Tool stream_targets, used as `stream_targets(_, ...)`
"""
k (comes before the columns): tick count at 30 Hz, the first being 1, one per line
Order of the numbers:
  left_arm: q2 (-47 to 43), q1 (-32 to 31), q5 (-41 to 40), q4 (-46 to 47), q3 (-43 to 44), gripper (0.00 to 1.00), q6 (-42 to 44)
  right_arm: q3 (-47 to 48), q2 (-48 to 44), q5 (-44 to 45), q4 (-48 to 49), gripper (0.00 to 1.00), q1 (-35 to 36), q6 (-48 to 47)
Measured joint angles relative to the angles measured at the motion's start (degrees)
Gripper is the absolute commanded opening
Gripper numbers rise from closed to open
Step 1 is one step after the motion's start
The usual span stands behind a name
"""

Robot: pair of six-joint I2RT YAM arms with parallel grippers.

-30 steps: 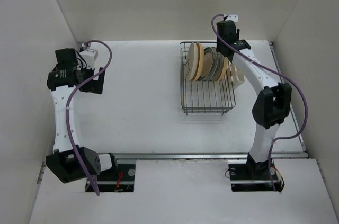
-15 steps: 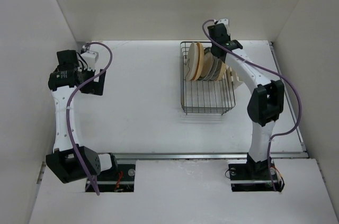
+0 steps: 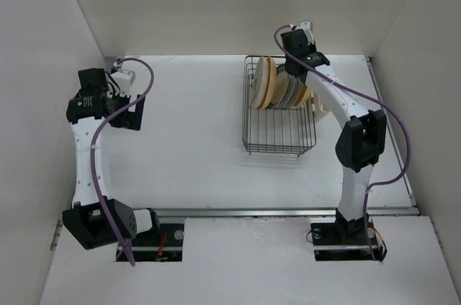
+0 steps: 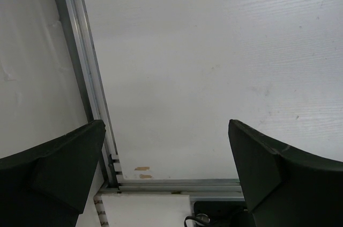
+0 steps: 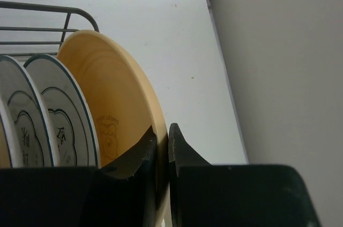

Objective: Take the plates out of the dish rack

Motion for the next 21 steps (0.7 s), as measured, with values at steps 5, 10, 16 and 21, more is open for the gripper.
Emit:
stream_targets(5, -0.04, 0.00, -0.02, 0.00, -0.02, 0.99, 0.22, 0.00, -0.07, 3.30, 1.29, 0.00, 0.81, -0.76)
stream_targets(10, -0.04, -0.37, -0.15, 0.00, -0.02, 0.99, 0.22, 0.24, -1.40, 8.96, 7.61, 0.00, 1.16, -6.08)
stream_targets(16, -0.07, -0.79, 0.07, 0.00, -0.02, 0.99, 0.22, 1.70, -5.35, 16.72, 24.41, 0.00, 0.79, -18.34)
stream_targets(21, -0.04, -1.14, 1.73, -0.26, 0.28, 0.99, -0.61, 2.51, -9.49, 20.00, 34.49, 0.00, 1.64, -25.62)
